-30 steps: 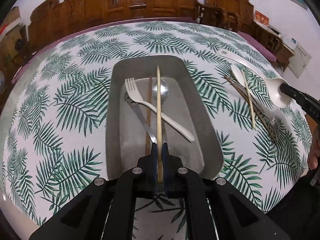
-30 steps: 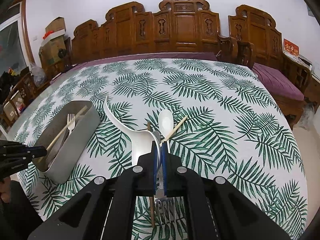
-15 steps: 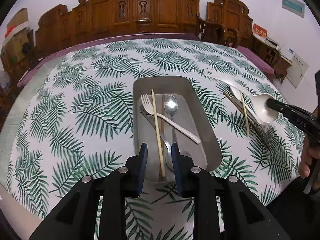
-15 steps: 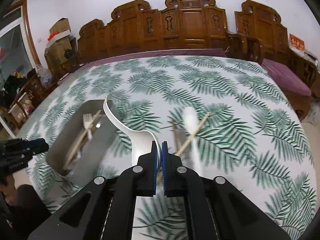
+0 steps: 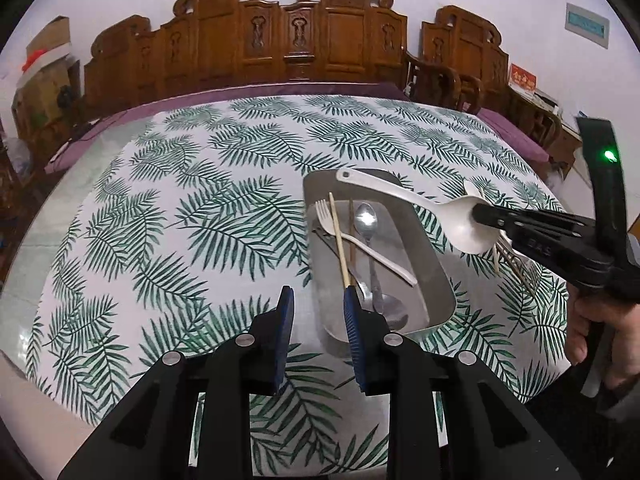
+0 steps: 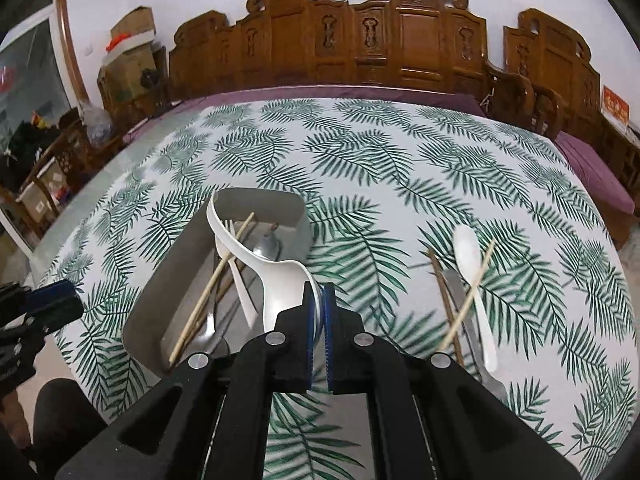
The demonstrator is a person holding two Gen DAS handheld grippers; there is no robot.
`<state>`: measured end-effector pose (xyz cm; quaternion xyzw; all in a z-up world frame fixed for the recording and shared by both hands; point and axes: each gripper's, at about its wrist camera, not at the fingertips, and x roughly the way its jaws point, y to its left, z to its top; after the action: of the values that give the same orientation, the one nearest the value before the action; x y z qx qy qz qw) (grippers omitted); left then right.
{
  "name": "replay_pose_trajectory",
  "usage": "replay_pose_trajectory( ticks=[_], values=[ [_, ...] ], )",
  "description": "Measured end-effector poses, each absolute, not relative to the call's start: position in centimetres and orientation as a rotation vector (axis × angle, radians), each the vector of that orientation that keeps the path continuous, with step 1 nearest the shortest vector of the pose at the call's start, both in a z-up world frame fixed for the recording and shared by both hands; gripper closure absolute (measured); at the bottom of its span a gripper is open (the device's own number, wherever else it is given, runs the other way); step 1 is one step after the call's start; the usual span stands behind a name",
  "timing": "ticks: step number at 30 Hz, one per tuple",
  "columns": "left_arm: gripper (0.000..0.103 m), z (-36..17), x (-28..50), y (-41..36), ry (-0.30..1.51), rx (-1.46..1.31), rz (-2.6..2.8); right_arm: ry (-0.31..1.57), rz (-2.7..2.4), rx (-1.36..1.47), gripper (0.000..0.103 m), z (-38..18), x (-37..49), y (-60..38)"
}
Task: Organize utensils
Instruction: 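Lower the white plastic spoon into the tray and open the right gripper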
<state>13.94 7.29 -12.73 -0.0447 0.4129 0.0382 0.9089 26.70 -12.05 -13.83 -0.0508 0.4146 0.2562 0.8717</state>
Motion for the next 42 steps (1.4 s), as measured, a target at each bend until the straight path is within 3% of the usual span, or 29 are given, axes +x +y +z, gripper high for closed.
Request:
replay_pose_trajectory(
  ticks=[22,28,42],
  values=[
    [0.079,-11.7,12.4,9.4,0.822,-0.141,0.077,0.928,0.413,-0.165,0.097,-14.6,27.5,-5.6],
    [0.074,-11.7,12.4,9.5,0.817,-0.143,0.083,0.942,0.487,-0.131,0.092,-14.6,26.0,-5.4],
    [0.074,-11.5,12.4,9.4,0.816,-0.137,0.089,1.009,0.689,-0.035,0.077,-15.8,24.4,-5.5]
  ],
)
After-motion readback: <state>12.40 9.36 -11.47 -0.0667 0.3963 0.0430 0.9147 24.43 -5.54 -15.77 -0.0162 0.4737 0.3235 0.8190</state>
